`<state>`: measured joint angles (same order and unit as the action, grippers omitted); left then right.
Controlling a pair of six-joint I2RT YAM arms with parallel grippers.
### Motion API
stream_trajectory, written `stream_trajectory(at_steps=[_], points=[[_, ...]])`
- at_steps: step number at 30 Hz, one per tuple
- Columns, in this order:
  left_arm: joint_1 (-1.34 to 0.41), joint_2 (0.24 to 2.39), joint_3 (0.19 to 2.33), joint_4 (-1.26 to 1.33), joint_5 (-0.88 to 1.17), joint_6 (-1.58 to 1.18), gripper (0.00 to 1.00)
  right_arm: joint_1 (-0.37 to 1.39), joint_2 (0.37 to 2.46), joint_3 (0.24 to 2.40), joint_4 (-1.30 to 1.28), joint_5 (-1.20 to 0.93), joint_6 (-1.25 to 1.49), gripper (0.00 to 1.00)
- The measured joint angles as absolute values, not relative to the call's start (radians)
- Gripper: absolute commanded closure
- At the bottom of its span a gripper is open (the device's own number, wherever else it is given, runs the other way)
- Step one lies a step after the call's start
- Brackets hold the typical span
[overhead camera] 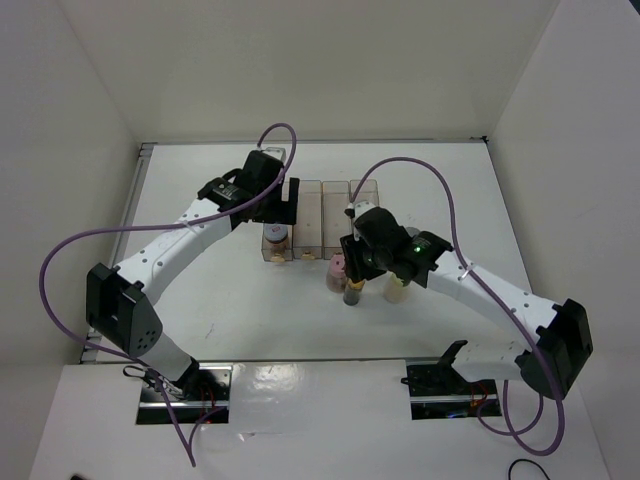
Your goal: Organize the condiment bottles
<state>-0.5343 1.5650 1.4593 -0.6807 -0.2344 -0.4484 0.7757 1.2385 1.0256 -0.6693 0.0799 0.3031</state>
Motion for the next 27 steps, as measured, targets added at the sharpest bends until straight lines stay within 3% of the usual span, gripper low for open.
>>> stream_trajectory(at_steps=[2,3,7,20,27], points=[[-0.534,1.565,1.459,-0.681,-0.234,-0.448,0.01,0.776,1.238,1.026,-0.668,0.084,0.304,0.71],[-0.534,1.565,1.459,-0.680,-0.234,-0.448,0.01,0.776,1.238,1.026,-0.667,0.084,0.304,0.82],[-0.534,1.565,1.454,-0.680,-0.234,-0.448,0.01,0.778,1.238,1.029,-0.675,0.084,0.304,0.99],[-0.529,1.553,1.448,-0.680,-0.231,-0.447,0.01,0.796,1.229,1.249,-0.802,-0.043,0.271,1.00],[-0.441,1.501,1.433,-0.677,-0.210,-0.447,0.01,0.799,1.252,1.391,-0.793,-0.075,0.253,1.00]])
